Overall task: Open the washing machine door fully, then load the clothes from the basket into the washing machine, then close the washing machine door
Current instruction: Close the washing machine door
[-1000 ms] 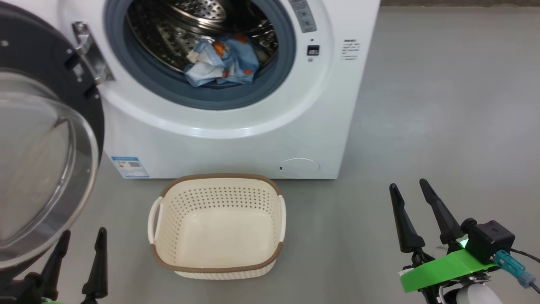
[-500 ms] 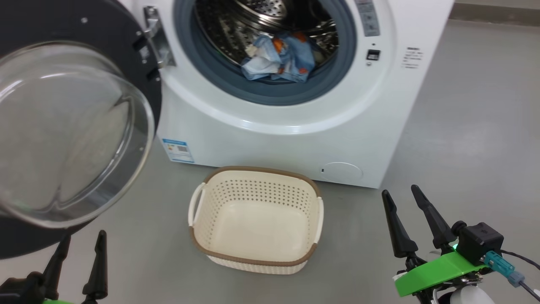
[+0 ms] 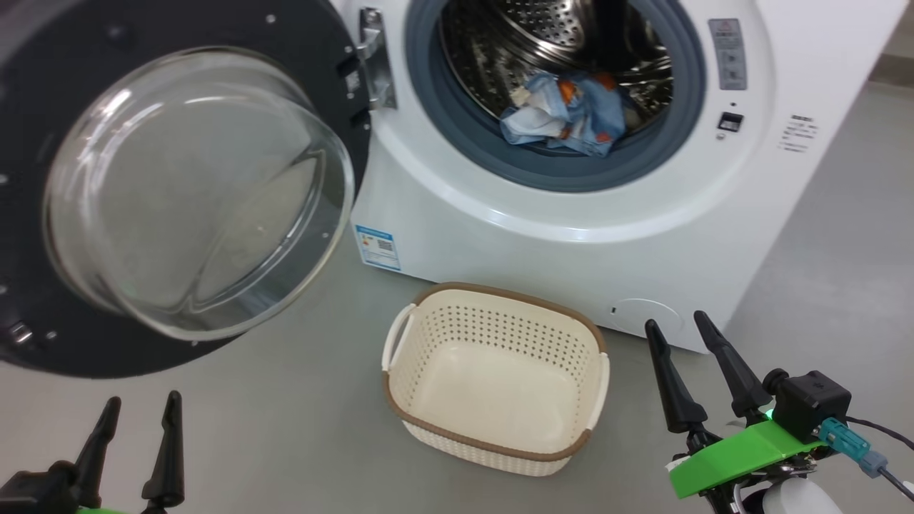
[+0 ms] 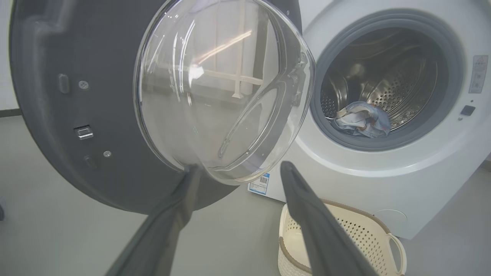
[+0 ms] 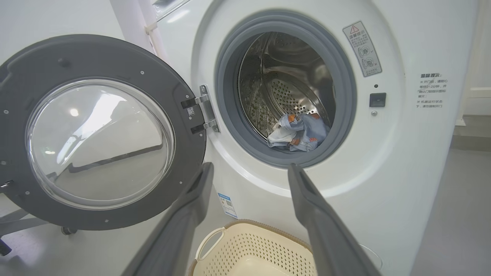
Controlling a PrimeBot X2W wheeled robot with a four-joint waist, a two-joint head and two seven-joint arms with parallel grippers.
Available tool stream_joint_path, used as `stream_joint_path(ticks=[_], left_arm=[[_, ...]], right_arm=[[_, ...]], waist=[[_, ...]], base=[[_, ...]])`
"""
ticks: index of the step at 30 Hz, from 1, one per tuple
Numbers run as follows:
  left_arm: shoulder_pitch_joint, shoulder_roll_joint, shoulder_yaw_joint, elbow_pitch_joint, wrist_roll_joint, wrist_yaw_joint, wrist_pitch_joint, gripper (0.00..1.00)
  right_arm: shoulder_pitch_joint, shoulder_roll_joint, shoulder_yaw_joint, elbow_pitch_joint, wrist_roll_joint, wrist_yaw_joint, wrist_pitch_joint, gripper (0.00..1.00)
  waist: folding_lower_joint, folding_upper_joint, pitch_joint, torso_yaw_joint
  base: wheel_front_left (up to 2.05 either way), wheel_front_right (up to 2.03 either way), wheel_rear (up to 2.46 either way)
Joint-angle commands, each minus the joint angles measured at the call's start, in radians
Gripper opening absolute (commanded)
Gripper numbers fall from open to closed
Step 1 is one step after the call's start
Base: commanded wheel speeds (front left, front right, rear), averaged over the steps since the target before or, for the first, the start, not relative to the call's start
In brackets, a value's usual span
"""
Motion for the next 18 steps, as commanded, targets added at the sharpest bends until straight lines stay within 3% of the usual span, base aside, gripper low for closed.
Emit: stream_joint_path(ticks=[1,18], left_arm=[[-0.038,0.02,0.043,-0.012,0.008,0.01,-0.007,1.0],[-0.028,0.019,0.045,-0.026,0.0,0.03,-0.007,1.0]], right_arm=[[-0.036,-0.009,0.017,-0.019,0.012,0.005,-0.008,1.0],[-0.034,-0.013,0.028,-0.014,0.027,0.005,-0.008,1.0]], waist=[[0.0,0.0,-0.015,0.048],[0.0,0.0,-0.026,0.105]], base=[[0.0,0.0,0.0],[0.0,0.0,0.0]])
